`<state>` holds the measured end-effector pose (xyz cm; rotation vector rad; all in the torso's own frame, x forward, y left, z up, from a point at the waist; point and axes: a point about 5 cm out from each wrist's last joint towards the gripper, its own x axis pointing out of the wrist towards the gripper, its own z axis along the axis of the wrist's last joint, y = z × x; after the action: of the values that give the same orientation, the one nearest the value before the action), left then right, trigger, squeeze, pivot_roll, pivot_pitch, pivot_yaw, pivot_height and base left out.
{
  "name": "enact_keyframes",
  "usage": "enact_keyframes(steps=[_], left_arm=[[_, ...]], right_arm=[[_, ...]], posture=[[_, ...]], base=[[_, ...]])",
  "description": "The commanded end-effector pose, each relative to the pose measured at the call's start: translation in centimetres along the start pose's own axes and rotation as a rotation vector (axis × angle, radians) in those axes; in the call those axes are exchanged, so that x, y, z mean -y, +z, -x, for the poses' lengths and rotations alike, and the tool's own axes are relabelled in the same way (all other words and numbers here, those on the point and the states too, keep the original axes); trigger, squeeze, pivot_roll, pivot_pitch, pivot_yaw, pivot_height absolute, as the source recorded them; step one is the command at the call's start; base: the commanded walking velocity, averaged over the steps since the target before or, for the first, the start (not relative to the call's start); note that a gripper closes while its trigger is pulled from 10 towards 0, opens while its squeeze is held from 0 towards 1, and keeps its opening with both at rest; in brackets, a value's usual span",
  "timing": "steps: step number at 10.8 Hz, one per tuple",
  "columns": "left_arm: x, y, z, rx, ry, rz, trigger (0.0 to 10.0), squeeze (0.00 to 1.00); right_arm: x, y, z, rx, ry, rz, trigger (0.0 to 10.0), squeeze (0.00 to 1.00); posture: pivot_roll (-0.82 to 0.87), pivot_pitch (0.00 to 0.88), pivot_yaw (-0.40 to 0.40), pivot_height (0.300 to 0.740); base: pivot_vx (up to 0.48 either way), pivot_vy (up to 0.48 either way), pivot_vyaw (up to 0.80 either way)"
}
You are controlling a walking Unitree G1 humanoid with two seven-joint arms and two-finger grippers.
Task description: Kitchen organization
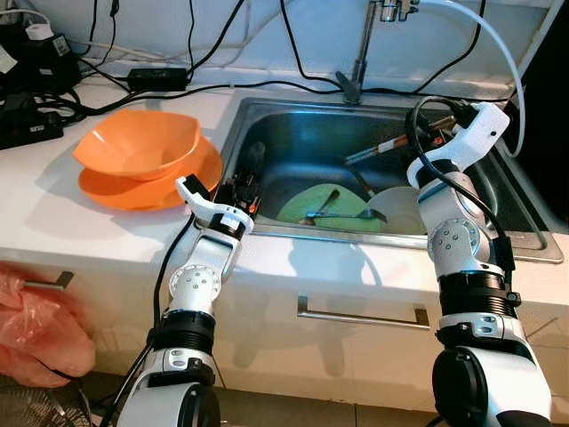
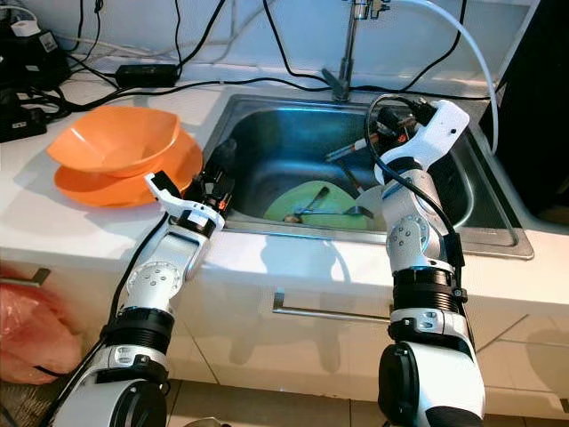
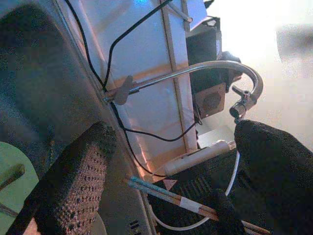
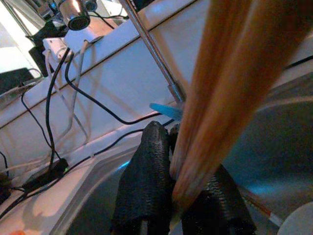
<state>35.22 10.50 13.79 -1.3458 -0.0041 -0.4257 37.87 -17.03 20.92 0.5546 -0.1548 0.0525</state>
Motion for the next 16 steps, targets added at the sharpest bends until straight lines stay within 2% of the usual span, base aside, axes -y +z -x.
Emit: enact_keyframes(steps=[1, 16], left_arm=[[10.65, -5.18, -3.62, -0.275, -0.251, -0.769, 10.0, 0.00], [10.65, -5.18, -3.62, -0.275, -0.251, -0.769, 10.0, 0.00]], right_arm=[[-0.67, 0.23, -0.11, 0.013, 0.022, -0.019, 10.0, 0.00], [-0.67, 0.23, -0.11, 0.013, 0.022, -0.019, 10.0, 0.00]], posture=[[0.10, 0.010, 0.018, 0.740], [0.10, 0.010, 0.018, 0.740]], base=[[0.000, 0.000, 0.00], [0.000, 0.000, 0.00]])
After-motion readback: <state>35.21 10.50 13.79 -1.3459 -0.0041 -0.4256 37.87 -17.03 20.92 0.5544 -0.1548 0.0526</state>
